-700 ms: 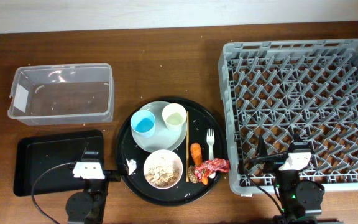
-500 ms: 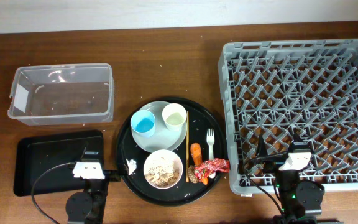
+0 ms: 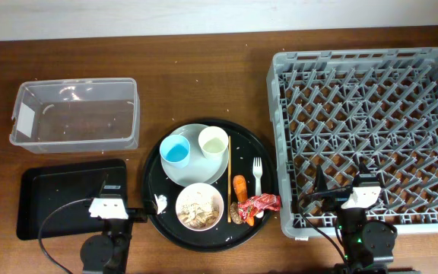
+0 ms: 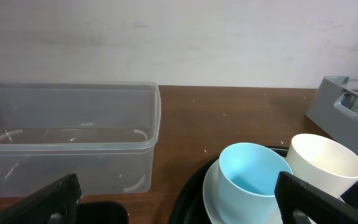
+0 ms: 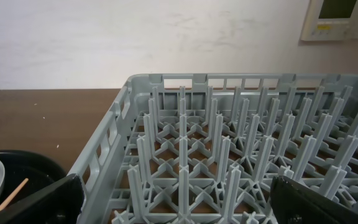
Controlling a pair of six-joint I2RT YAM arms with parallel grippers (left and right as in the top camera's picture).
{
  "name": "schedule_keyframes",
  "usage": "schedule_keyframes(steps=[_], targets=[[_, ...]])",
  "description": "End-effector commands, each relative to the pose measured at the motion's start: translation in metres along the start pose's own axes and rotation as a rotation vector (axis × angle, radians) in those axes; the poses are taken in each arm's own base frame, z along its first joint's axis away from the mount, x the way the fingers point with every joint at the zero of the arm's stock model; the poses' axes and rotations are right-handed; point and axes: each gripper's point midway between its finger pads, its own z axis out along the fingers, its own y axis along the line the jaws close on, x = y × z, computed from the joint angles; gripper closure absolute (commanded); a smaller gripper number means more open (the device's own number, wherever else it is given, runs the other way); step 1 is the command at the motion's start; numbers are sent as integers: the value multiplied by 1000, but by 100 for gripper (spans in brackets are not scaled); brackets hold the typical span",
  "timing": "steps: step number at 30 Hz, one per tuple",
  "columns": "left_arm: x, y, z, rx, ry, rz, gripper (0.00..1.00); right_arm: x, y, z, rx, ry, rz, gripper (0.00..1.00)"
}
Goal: Sort waste into correct bins and load items into the dishwasher rack
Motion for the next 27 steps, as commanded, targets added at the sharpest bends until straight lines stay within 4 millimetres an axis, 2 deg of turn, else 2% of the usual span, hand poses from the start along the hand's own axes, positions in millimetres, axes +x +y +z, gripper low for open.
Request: schedule_keyframes(steps=[1, 22, 27], targets=[[2, -1, 0, 9, 4, 16, 1, 3, -1, 0, 9, 6, 1, 2], [2, -1, 0, 9, 4, 16, 1, 2, -1, 0, 7, 4, 1, 2], [2, -1, 0, 9, 3, 9, 1, -1, 17, -1, -96, -5, 25, 2]])
